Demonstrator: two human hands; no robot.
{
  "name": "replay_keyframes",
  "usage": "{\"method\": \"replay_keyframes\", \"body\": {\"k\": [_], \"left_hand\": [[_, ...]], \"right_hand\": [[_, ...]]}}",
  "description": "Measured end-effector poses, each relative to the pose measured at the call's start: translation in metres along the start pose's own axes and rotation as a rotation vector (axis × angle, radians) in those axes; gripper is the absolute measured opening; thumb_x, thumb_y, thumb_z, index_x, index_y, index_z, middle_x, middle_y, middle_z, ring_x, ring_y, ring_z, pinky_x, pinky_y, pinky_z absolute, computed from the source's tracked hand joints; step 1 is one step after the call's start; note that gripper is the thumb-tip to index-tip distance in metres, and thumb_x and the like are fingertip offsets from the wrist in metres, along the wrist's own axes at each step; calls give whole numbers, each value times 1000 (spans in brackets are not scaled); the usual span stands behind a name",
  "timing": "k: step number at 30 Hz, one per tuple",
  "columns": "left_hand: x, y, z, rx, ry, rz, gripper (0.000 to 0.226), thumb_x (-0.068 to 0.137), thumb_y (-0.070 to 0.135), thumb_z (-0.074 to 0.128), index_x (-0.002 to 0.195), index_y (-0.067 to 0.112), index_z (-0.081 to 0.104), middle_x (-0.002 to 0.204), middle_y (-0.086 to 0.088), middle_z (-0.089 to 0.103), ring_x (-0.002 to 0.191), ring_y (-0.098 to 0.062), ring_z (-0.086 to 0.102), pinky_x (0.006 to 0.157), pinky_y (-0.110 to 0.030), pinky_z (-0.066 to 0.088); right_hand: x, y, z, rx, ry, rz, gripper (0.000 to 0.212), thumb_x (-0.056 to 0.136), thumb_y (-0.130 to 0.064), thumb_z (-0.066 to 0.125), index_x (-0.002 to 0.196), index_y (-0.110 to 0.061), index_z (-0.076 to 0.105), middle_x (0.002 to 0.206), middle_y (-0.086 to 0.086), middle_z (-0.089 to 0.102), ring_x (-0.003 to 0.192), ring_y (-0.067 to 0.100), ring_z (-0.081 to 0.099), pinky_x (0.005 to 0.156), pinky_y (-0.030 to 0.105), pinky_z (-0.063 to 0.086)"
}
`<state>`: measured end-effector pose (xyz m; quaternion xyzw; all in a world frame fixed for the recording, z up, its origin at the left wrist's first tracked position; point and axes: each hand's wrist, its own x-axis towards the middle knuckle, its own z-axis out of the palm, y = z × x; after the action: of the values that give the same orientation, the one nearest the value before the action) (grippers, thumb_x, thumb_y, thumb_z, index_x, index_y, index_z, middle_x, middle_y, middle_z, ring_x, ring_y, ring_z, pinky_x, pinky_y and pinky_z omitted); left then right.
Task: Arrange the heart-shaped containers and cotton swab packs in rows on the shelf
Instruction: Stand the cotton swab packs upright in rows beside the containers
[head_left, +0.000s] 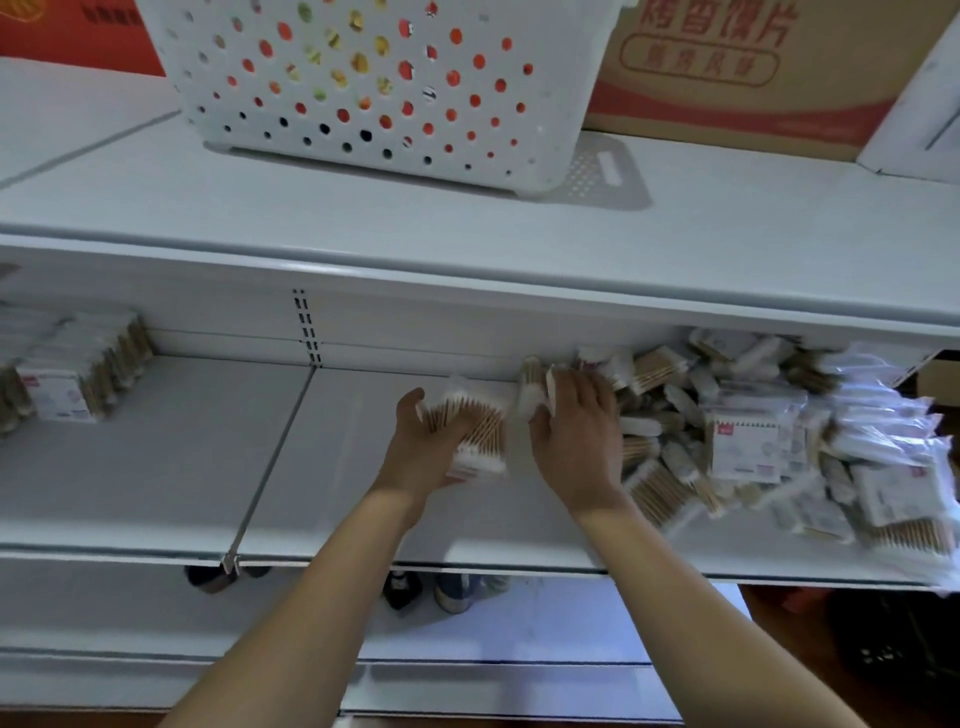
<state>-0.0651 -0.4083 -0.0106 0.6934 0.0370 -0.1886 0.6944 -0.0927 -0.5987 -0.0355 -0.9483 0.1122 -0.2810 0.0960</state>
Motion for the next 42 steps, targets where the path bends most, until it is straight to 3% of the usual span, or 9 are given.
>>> {"method": "replay_keyframes", "body": {"k": [3,8,14,18,21,27,31,37,42], "left_hand": [[-5,-4,-3,23,34,-11,85,86,39,75,153,32,22,142,-5,39,111,-23,50,63,-30,59],[-7,-10,-13,33,101,-2,81,87,40,74,151,31,25,127,1,38,99,-16,54,54,-23,54],[-7,-7,-18,-74,187,0,77,89,32,74,149,28,26,131,-3,39,109,-26,53,63,-35,57],[-10,1,-29,-128,156,12,75,88,35,74,148,31,29,132,-5,47,105,-23,61,63,-36,59],[-15,4,-48,-176,137,2,71,88,35,74,147,35,33,133,-5,52,102,-22,66,68,-41,62],[-37,3,-117,-229,120,25,79,82,39,78,146,34,30,130,-1,55,100,-22,68,72,-49,62],[-54,7,-183,-267,160,34,69,82,33,77,135,34,32,119,5,55,99,-21,66,73,-49,62],[-73,9,-286,-270,250,51,81,84,38,77,147,30,27,140,-3,44,103,-22,65,68,-42,62],[-79,6,-347,-243,306,67,74,87,37,75,145,24,31,134,-2,50,90,-18,69,63,-38,62]], "right_hand": [[18,7,12,-230,-148,78,52,80,-34,69,124,-10,56,120,19,63,121,41,50,108,50,38],[27,13,12,-255,-40,67,37,83,-21,66,118,-10,63,104,19,70,98,40,62,93,46,47],[-3,-15,-29,477,157,181,40,89,-20,58,127,-6,58,103,11,67,95,33,61,78,38,48],[-19,-51,-37,991,-122,482,34,96,-21,57,129,-15,61,87,2,70,66,13,70,63,34,57],[-18,-72,-36,979,-221,398,28,97,-11,57,123,-10,65,89,17,71,60,14,70,57,23,53],[-29,-143,-25,1158,-269,407,34,95,-15,63,121,-35,54,105,3,67,74,18,72,65,37,61],[-43,-213,-14,1151,-336,325,21,97,-11,60,103,-31,58,110,0,66,79,17,71,66,31,60],[-71,-299,10,892,-471,-103,64,80,-6,62,139,-29,53,134,-8,54,110,-3,57,87,18,51],[-79,-350,30,844,-336,-59,28,85,-32,72,113,-36,72,107,-3,65,95,6,64,80,19,51]]}}
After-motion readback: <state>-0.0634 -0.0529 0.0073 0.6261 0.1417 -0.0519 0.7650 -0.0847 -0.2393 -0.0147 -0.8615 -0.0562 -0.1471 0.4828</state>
